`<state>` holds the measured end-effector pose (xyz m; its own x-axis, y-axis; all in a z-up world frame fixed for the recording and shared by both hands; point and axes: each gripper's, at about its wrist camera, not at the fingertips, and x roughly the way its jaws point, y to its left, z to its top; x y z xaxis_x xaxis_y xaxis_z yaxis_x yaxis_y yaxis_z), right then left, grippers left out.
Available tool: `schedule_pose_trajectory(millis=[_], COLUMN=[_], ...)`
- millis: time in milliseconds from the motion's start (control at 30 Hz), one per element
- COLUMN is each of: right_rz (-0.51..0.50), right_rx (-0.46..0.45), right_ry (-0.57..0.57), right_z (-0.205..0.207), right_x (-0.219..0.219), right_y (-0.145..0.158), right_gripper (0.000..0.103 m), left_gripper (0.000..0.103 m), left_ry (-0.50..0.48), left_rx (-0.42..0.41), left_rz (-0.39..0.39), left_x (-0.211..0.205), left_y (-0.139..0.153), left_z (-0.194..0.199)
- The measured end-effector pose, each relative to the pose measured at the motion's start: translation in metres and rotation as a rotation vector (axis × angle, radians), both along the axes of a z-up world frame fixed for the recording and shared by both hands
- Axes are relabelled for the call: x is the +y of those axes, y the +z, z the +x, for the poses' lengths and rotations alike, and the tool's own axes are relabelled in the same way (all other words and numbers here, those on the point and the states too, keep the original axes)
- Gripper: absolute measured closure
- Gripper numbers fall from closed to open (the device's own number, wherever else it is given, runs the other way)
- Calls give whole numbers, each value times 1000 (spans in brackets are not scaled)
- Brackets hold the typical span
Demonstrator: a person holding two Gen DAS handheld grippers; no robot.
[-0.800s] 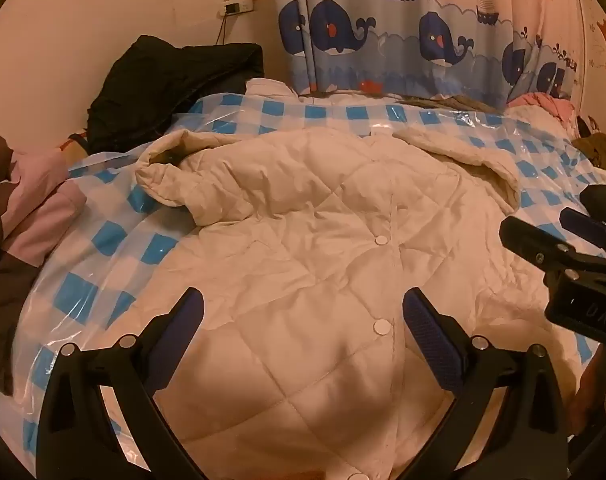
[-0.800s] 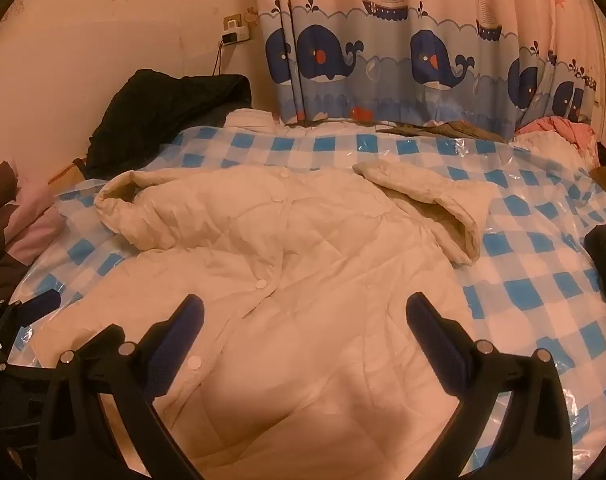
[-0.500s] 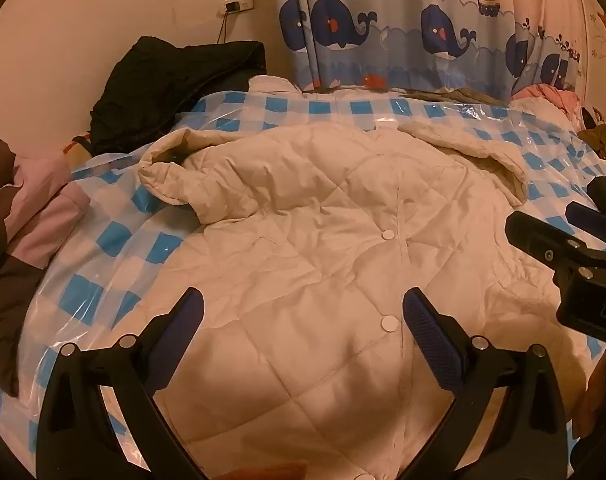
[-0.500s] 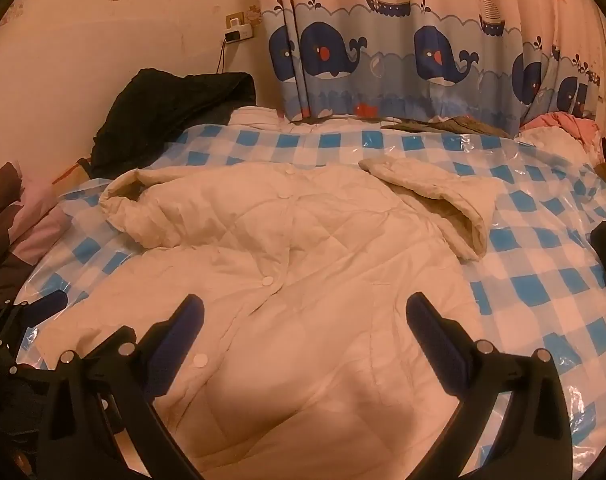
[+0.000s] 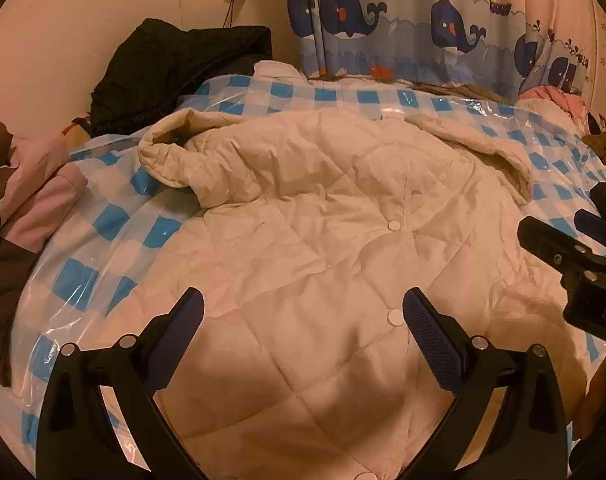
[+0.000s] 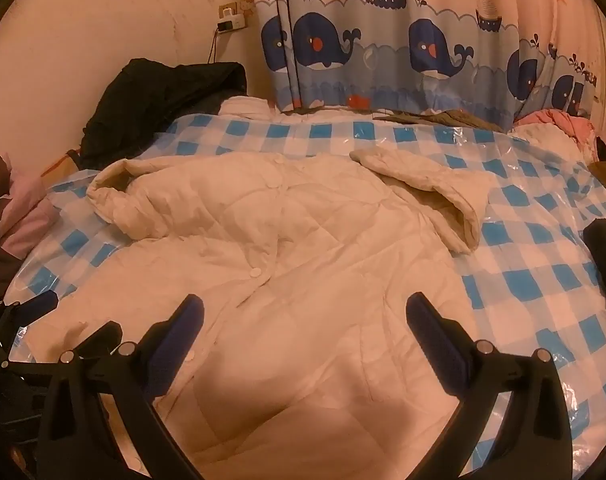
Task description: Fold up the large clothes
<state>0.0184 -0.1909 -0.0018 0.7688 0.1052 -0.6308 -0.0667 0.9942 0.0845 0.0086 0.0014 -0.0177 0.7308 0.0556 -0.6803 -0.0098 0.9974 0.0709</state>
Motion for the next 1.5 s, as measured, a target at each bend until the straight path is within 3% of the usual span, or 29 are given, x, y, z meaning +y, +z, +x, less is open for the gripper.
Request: schedule_pose_trajectory(millis=[1500], right_rz=[1], right_rx=[20], right_ry=[6], right_z=[2], right_x=[4], right_y=[-3], right_gripper=[5], left_gripper=[7], left_ry=[1], left_rx=[39], left_rz=[4], left_x=[1], left_y=[-8], left_z=[6])
